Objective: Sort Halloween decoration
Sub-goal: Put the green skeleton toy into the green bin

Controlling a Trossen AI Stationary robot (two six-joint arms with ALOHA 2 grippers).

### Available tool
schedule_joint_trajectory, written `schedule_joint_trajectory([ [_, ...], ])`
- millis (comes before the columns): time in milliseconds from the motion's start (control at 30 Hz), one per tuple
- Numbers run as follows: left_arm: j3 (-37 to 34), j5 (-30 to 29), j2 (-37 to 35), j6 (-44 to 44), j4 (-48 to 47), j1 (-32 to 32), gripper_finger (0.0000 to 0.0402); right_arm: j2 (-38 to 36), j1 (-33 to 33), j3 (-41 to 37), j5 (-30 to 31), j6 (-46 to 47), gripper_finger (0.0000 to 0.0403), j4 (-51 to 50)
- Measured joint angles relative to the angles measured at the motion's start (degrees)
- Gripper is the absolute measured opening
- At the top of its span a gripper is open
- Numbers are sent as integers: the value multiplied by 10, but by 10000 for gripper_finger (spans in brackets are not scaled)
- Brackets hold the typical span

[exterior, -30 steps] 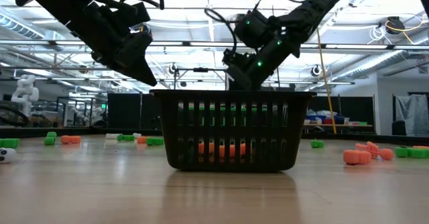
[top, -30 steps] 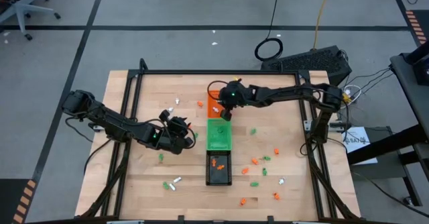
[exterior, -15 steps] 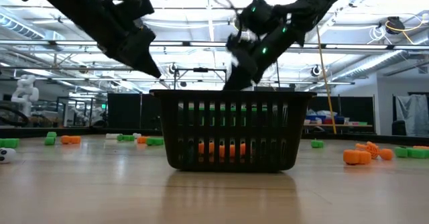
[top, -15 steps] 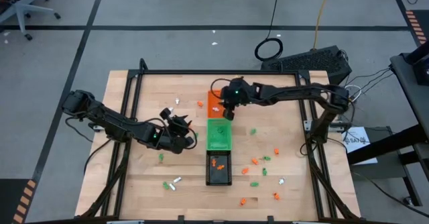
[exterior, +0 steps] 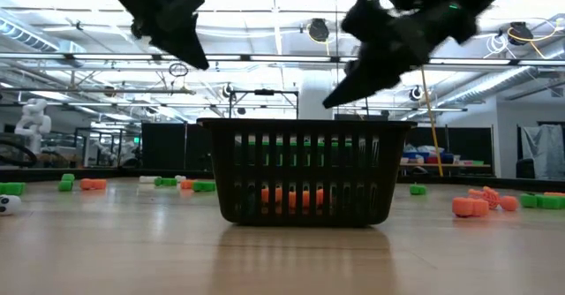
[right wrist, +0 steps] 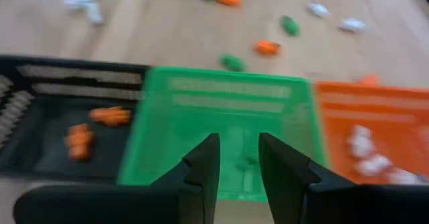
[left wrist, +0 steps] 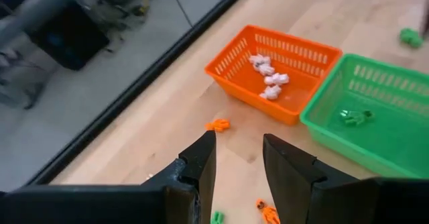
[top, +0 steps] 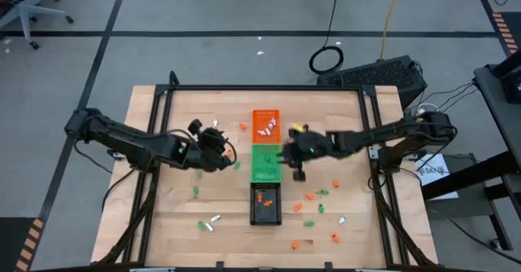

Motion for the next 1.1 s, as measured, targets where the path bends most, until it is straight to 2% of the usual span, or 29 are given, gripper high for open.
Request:
schedule_joint_trajectory([
  [133, 6, 12, -21, 122, 4, 11, 122, 1, 62, -77, 27, 3, 88, 127],
  [233, 6, 41, -20, 113, 8, 10, 122, 3, 99, -109, 66, 10, 88, 187],
  [533, 1, 127, 26, 113, -3, 11, 122, 3, 161, -122, 122, 3, 88, 200],
  [633, 1, 148, 40, 114, -9, 11, 122, 3, 172, -122, 123, -7, 88, 210],
  [1000, -1, 171, 49, 111, -38, 20, 122, 3, 197, -122, 123, -11, 88, 213],
  [1100, -25, 186, 49, 111, -30, 34, 122, 3, 197, -122, 123, -11, 88, 215],
])
